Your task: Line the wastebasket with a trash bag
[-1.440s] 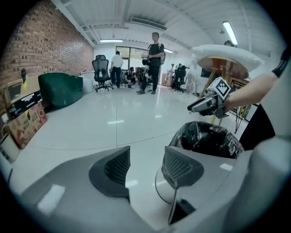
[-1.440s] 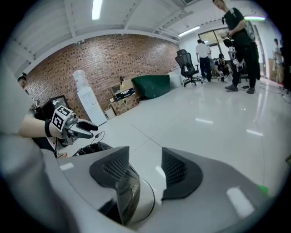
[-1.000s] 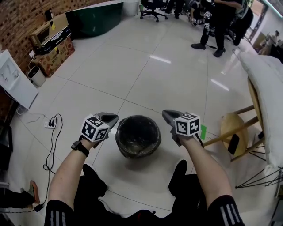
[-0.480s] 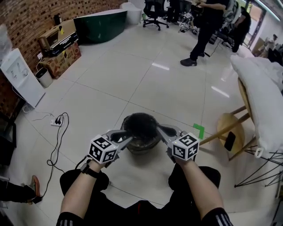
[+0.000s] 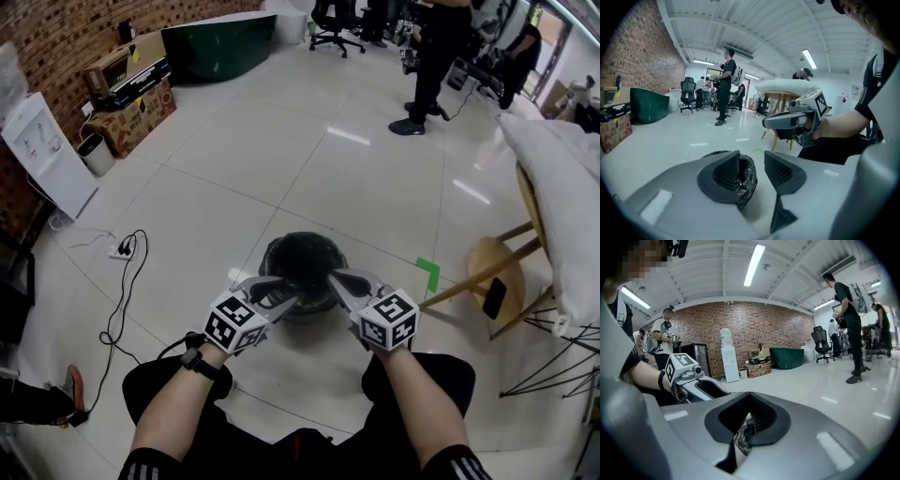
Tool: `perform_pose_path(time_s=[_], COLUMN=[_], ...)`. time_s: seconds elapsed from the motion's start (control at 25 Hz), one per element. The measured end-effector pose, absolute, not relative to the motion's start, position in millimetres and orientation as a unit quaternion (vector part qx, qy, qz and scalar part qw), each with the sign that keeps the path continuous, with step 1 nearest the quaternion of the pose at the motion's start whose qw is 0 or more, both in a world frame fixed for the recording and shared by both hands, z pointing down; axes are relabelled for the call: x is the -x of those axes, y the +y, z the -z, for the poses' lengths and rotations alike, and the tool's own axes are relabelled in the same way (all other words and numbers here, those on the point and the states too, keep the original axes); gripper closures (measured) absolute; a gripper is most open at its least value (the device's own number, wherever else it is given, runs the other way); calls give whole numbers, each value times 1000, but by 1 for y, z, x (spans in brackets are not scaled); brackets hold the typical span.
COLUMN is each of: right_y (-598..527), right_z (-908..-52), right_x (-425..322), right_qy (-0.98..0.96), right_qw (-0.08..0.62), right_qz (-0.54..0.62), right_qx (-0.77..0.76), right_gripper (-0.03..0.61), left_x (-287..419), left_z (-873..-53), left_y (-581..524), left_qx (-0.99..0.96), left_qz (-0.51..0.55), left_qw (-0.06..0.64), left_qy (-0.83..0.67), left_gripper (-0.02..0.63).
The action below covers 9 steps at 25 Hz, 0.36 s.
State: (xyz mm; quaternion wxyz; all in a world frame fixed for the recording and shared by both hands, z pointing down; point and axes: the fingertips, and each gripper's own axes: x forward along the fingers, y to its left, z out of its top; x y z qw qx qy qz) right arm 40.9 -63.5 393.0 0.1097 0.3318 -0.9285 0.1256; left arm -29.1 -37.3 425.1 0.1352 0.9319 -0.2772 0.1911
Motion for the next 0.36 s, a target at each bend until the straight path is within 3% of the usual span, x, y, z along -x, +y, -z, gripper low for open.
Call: perform_pose_path(time_s=[0.36], right_y=[-69], right_z=[-395], right_x=[-47], right_qy=[-925], right_qw=[107], right_qz=[-131], right_qx=[-339], right_gripper=[573], left_x=[33], left_z=[-424], left_y=[-42], left_qx=[-930], left_qz=[-192], left_qw=[133], left_qy=[-283], left_gripper=[451])
